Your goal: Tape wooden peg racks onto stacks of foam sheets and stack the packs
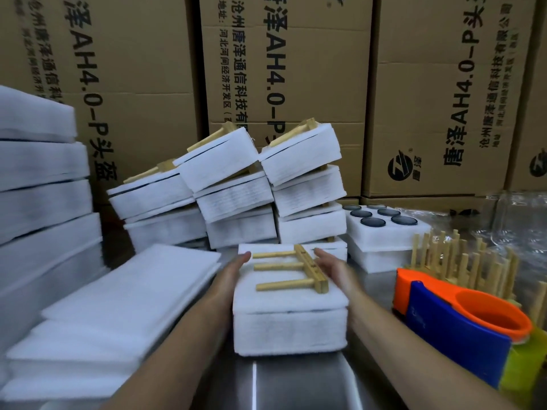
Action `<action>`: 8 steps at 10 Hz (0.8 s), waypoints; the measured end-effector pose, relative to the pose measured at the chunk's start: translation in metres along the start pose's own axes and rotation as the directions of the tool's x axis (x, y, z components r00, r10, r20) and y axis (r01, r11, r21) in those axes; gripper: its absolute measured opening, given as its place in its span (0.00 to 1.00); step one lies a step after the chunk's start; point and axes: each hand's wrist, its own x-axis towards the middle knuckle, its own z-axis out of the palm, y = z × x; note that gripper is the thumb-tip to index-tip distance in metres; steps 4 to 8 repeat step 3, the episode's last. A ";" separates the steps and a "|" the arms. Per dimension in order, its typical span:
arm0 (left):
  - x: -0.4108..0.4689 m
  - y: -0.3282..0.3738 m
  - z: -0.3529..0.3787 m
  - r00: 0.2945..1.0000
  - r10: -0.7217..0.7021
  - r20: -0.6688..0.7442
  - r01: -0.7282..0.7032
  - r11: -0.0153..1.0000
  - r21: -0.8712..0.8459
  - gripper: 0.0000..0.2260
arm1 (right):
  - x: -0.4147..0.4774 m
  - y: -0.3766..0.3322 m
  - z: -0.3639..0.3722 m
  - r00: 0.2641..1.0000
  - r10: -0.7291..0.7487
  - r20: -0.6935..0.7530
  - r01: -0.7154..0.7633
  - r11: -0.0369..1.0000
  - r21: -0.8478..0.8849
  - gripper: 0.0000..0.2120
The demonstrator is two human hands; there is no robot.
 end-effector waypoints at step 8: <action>0.001 -0.006 -0.020 1.000 -0.019 0.024 0.016 0.993 0.116 0.13 | -0.022 0.010 0.000 0.999 -0.034 -0.038 0.030 0.993 -0.115 0.18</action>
